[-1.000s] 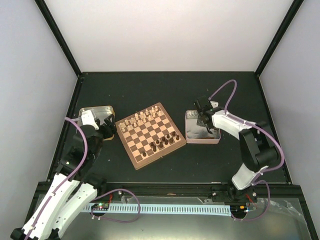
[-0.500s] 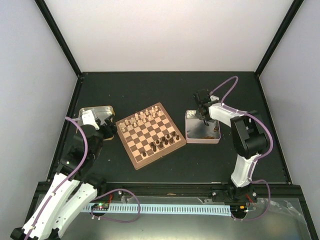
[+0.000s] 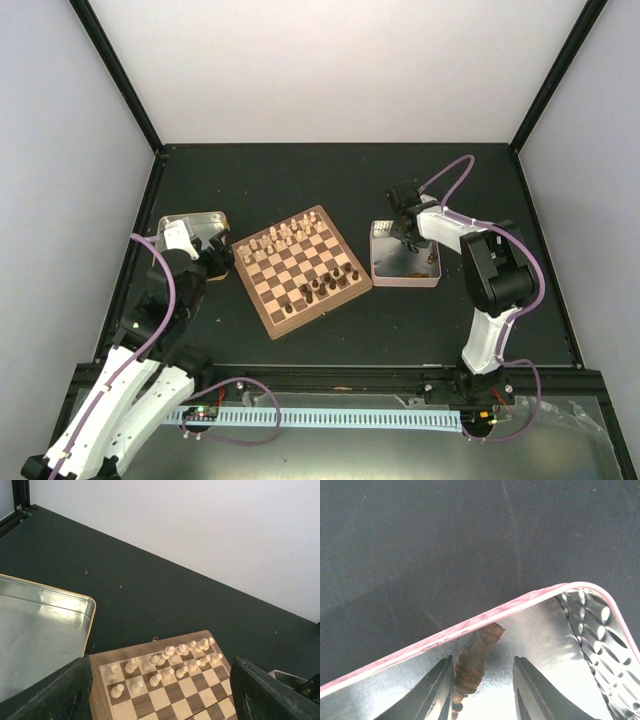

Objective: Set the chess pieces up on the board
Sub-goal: Pick up the chess piece from the storage box.

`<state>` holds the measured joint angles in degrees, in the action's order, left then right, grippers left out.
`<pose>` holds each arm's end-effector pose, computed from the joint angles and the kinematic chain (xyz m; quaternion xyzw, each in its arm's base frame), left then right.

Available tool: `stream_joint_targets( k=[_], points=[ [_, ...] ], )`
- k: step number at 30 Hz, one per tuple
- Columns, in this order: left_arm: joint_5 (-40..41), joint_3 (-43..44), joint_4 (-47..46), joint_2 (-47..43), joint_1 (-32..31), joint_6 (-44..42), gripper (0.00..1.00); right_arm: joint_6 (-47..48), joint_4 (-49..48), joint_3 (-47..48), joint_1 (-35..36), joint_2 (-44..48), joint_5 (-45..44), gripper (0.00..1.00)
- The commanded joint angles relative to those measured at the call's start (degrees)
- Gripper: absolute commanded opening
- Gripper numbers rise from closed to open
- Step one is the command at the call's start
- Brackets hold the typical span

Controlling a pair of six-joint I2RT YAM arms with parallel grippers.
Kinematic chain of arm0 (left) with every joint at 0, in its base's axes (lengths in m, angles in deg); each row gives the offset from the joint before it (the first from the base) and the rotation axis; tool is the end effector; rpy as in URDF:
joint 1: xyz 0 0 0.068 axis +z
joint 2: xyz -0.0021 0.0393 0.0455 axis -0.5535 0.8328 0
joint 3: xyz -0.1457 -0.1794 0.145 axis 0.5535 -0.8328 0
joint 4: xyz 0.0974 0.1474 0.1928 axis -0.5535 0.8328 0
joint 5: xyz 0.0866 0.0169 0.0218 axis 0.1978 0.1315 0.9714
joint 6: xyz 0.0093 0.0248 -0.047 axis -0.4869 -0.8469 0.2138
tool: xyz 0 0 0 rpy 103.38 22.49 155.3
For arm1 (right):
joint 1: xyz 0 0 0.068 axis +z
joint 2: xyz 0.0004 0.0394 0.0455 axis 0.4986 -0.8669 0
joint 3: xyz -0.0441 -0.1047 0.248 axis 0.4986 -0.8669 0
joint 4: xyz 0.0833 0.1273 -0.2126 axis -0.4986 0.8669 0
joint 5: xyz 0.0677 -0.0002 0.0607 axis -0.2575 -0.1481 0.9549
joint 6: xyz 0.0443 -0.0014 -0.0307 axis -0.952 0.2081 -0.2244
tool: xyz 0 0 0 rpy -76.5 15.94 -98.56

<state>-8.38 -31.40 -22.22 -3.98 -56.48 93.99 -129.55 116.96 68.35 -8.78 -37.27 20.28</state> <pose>0.1195 -0.0387 0.3040 -0.1597 0.7933 -0.1606 0.5652 0.3434 0.1193 0.1537 0.2276 0.9401 -0.0492 0.2488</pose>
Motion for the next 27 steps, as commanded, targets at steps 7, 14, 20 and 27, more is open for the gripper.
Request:
stream_joint_targets(
  k=[7,14,20,27],
  points=[
    [-0.84,-0.10,-0.07,0.18,0.38,-0.60,0.77,4.57,4.81,-0.38,-0.34,-0.21,0.80,0.36],
    [-1.02,-0.01,-0.24,0.30,0.40,-0.55,0.77,5.55,5.13,1.32,-0.83,-1.66,0.96,0.31],
    [-1.02,0.05,-0.34,0.34,0.38,-0.69,0.77,6.61,6.20,4.33,-2.02,-3.99,2.96,0.30],
    [-1.23,0.15,-0.70,0.67,0.46,-0.60,0.77,7.78,6.73,4.51,-3.63,-3.74,6.67,0.09]
  ],
)
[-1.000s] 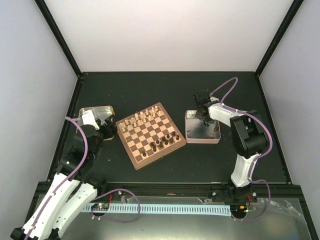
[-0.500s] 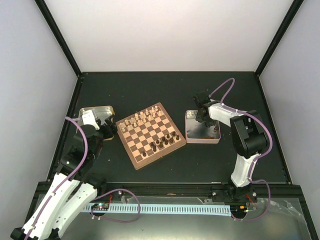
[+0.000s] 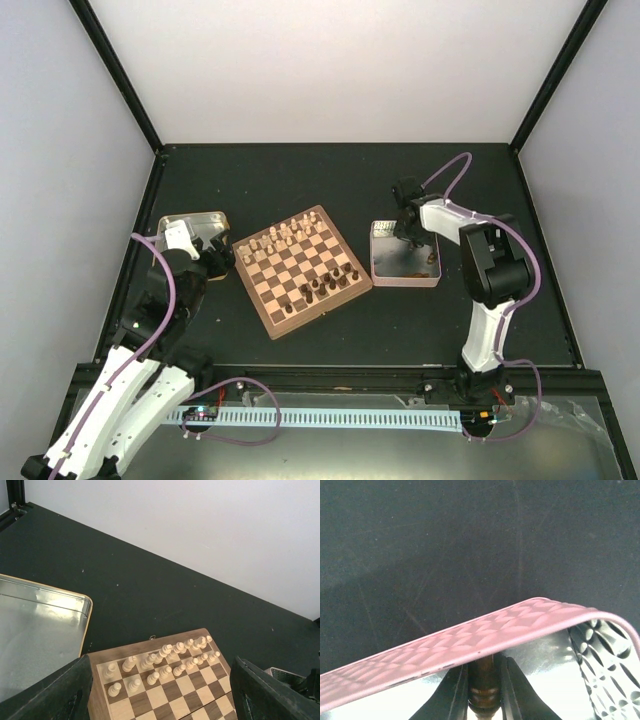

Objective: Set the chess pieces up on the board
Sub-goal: Pick up the chess piece from the storage box.

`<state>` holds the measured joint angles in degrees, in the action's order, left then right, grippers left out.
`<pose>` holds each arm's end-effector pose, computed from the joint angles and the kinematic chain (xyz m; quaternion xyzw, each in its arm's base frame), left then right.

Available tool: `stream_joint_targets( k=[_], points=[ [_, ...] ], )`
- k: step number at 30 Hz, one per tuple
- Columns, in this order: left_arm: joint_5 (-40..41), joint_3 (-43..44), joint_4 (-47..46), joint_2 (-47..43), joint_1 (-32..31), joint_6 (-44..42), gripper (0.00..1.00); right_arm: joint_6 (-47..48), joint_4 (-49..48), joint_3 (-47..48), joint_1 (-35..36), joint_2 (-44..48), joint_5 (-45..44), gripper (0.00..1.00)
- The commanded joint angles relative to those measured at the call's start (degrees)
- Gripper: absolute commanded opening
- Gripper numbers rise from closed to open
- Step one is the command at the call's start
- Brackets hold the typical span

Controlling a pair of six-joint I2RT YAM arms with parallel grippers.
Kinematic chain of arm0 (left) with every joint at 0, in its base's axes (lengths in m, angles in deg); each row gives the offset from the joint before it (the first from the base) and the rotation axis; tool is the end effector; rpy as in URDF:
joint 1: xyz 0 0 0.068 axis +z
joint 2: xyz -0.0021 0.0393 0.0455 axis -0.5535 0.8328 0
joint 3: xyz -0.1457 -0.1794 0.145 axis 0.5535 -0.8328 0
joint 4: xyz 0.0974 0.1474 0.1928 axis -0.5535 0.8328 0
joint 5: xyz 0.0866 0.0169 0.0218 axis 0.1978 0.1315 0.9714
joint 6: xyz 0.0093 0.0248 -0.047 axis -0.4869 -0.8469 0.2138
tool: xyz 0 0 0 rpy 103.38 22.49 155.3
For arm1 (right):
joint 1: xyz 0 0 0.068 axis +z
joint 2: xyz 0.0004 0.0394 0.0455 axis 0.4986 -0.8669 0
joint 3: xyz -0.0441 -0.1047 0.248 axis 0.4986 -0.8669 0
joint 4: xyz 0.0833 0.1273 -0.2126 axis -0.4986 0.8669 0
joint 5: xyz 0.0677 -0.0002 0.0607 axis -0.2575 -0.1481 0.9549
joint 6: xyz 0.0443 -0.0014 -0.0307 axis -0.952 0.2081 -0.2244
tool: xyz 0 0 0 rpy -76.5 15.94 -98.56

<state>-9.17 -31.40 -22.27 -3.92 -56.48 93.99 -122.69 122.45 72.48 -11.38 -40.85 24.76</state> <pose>0.1196 -0.0393 0.3039 -0.1558 0.7945 -0.1657 0.5630 0.3554 0.1087 0.1467 0.1817 0.9631 -0.0562 0.1905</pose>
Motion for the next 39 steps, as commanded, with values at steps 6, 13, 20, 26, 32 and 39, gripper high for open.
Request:
stream_joint_targets(
  k=[6,13,20,26,32,39],
  points=[
    [-2.08,0.09,-1.31,0.65,0.46,-0.94,0.77,2.18,-0.35,-4.03,-0.82,7.34,7.41,0.08],
    [-13.52,-1.74,-8.03,1.46,0.43,-2.49,0.78,5.99,-12.29,-13.39,2.57,23.14,24.18,0.11],
    [-31.99,-1.15,-15.76,5.12,0.42,-1.75,0.79,15.12,-30.61,-17.14,12.60,30.54,46.92,0.12],
    [-40.07,3.42,-12.88,11.14,0.54,3.27,0.80,23.22,-36.65,-14.21,21.10,28.98,59.09,0.13],
    [-49.87,3.16,-17.95,15.57,0.80,9.64,0.77,26.94,-35.11,-9.55,24.55,25.73,65.38,0.13],
    [-54.51,2.90,-19.25,18.20,1.16,11.61,0.50,27.03,-34.07,-6.94,25.80,23.67,64.99,0.13]
  ],
)
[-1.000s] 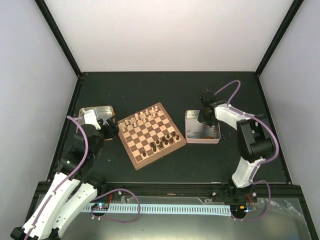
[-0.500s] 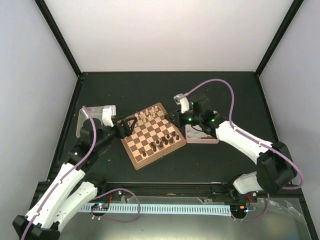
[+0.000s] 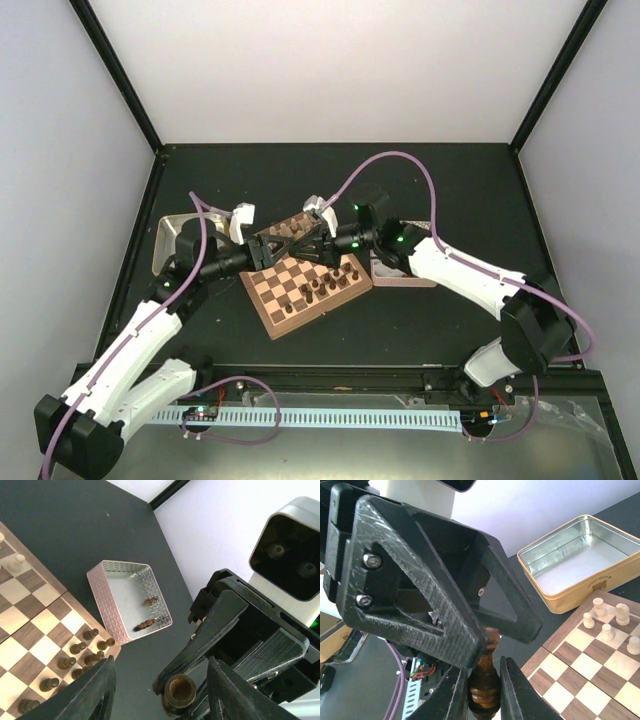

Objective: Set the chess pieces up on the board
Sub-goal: Pick up the chess piece from the storage box.

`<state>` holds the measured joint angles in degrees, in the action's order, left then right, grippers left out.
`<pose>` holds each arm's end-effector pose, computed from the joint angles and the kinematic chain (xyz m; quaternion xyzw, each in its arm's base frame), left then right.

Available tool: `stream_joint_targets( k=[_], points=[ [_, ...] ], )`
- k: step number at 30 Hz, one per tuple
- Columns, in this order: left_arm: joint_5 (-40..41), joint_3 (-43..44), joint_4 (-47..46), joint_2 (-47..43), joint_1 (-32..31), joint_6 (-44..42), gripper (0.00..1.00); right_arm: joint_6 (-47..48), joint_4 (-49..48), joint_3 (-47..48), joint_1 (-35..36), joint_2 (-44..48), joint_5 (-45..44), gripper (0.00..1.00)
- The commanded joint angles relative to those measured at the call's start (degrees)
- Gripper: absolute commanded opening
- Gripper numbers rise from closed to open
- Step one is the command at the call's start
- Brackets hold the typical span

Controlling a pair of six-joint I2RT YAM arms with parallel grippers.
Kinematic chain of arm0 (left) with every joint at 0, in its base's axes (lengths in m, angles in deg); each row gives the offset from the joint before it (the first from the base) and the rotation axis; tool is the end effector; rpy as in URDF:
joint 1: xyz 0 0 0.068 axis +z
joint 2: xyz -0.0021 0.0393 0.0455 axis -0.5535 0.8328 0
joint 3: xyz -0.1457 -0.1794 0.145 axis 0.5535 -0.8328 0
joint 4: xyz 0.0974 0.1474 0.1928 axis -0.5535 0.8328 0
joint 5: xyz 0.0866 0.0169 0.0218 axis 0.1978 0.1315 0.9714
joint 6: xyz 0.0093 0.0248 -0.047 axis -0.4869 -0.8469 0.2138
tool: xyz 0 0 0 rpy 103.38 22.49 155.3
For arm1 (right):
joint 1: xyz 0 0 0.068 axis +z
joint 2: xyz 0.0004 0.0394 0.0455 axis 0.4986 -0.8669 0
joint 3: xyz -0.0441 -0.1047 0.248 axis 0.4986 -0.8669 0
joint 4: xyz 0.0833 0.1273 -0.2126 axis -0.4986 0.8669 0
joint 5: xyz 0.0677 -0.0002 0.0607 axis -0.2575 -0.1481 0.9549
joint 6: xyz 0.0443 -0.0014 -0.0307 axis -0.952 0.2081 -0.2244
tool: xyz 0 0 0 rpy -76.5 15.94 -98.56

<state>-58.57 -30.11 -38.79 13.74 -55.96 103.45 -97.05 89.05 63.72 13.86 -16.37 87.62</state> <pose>0.1679 -0.0897 0.2996 0.0244 0.7968 -0.4932 0.3483 0.2283 0.2546 0.2921 -0.4183 0.6833 0.5267 0.2841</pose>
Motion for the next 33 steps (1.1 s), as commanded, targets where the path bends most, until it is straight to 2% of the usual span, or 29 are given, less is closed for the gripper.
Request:
stream_joint_targets(
  k=[1,4,7,11,15,17,20,23,29,33],
  points=[
    [-5.16,1.46,-2.76,0.63,0.64,2.16,0.46,1.27,-0.79,2.00,0.66,-0.98,2.09,0.14],
    [-5.31,1.02,-3.15,0.68,0.74,2.22,0.33,1.44,-0.56,2.62,0.96,-1.53,2.07,0.14],
    [-6.12,0.98,-3.63,0.83,0.81,2.52,0.17,1.09,-0.47,3.05,1.04,-1.93,1.38,0.14],
    [-7.13,0.94,-3.95,0.94,0.95,3.05,0.03,-1.29,-0.35,4.01,1.05,-1.93,-1.60,0.14],
    [-6.78,1.16,-4.34,0.45,1.31,3.71,0.02,-7.50,-6.18,1.22,1.01,-0.29,-3.20,0.29],
    [-6.40,1.23,-5.50,0.04,1.63,4.57,0.02,-12.34,-10.99,-0.91,1.05,0.87,-3.84,0.41],
    [-5.30,1.21,-7.30,-0.75,1.93,6.35,0.02,-21.26,-20.25,-5.03,1.03,3.36,-5.81,0.57],
    [-3.54,1.09,-9.75,-1.63,2.17,9.43,0.02,-32.11,-30.22,-9.63,1.01,5.49,-9.64,0.67],
    [-0.37,-0.52,-15.67,-3.15,2.40,16.57,0.02,-53.57,-48.31,-16.37,0.99,5.43,-15.06,0.71],
    [2.63,-2.69,-19.96,-4.25,2.49,21.26,0.01,-61.62,-54.48,-17.28,1.20,4.07,-15.50,0.67]
  ],
)
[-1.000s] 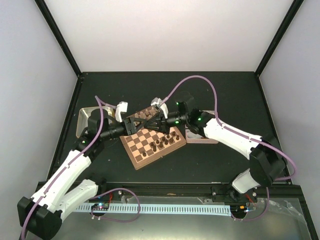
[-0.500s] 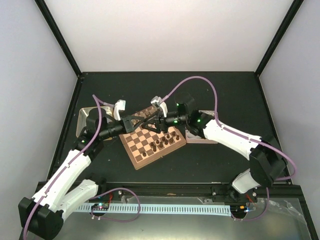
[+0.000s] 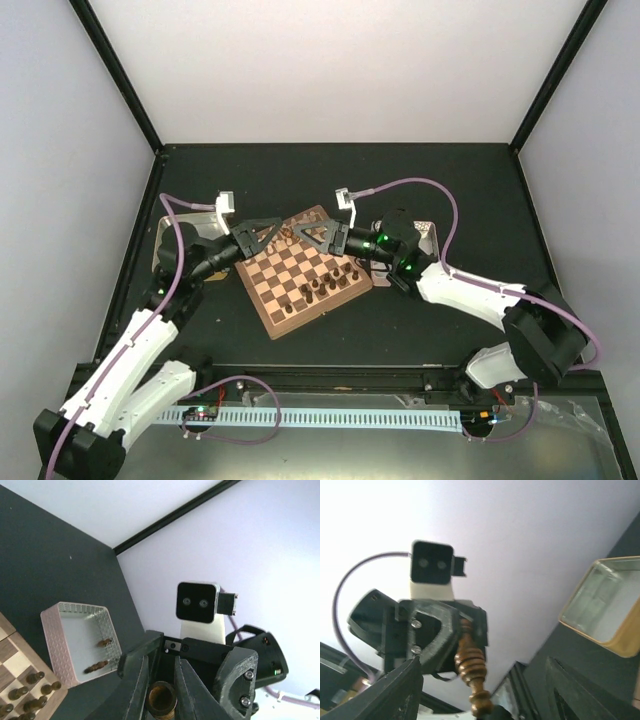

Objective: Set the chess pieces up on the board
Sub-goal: Pick up the chess piece from the storage box.

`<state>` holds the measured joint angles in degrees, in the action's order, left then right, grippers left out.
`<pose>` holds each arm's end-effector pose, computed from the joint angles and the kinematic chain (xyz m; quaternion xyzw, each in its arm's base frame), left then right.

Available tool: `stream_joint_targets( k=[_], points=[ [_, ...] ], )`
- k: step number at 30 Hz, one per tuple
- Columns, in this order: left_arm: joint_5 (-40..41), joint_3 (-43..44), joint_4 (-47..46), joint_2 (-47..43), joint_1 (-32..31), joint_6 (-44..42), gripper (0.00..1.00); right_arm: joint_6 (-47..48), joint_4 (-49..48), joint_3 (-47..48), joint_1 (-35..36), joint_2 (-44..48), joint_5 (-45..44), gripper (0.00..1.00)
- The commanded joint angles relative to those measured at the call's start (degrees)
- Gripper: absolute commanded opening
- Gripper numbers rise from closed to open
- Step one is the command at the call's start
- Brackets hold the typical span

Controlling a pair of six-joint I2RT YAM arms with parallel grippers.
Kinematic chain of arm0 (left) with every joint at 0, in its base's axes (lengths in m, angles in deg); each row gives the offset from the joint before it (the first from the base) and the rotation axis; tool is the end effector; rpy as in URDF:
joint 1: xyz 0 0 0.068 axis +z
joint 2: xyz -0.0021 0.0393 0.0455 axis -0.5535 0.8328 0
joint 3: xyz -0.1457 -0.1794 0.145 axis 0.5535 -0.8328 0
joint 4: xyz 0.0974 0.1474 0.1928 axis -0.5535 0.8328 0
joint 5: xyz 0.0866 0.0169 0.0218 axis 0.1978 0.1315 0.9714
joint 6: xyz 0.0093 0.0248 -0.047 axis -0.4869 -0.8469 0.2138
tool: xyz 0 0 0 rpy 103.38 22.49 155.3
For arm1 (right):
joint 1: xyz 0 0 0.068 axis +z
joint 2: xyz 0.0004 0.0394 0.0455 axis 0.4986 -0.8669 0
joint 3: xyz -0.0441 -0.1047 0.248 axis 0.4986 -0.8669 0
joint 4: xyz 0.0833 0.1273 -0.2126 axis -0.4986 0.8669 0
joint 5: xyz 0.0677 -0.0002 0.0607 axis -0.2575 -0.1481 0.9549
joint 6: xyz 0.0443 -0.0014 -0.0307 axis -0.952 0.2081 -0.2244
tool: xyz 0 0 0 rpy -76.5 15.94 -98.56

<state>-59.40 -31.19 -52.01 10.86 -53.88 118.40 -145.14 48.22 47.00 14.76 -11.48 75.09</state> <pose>0.1658 -0.0821 0.3248 -0.0363 0.7253 -0.5749 0.3768 0.2119 0.2376 0.2886 -0.1275 0.6714 0.6777 0.2715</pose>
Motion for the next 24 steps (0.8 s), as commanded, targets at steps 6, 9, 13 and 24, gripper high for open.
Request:
stream_joint_targets(
  k=[6,9,13,24],
  points=[
    [4.86,-2.42,-9.63,-1.43,0.41,9.40,0.02,-17.95,-14.41,-0.06,0.71,-1.92,-2.35,0.50],
    [5.15,-2.42,-9.88,-1.45,0.49,9.97,0.02,-17.12,-11.21,0.61,1.10,-2.20,-2.52,0.49],
    [5.41,-2.47,-10.19,-1.53,0.54,10.73,0.02,-16.07,-7.45,0.32,1.17,-2.22,-3.72,0.52],
    [5.62,-3.04,-10.95,-1.45,0.50,11.69,0.02,-19.29,-12.71,0.56,1.42,-4.01,-1.97,0.27]
  ],
)
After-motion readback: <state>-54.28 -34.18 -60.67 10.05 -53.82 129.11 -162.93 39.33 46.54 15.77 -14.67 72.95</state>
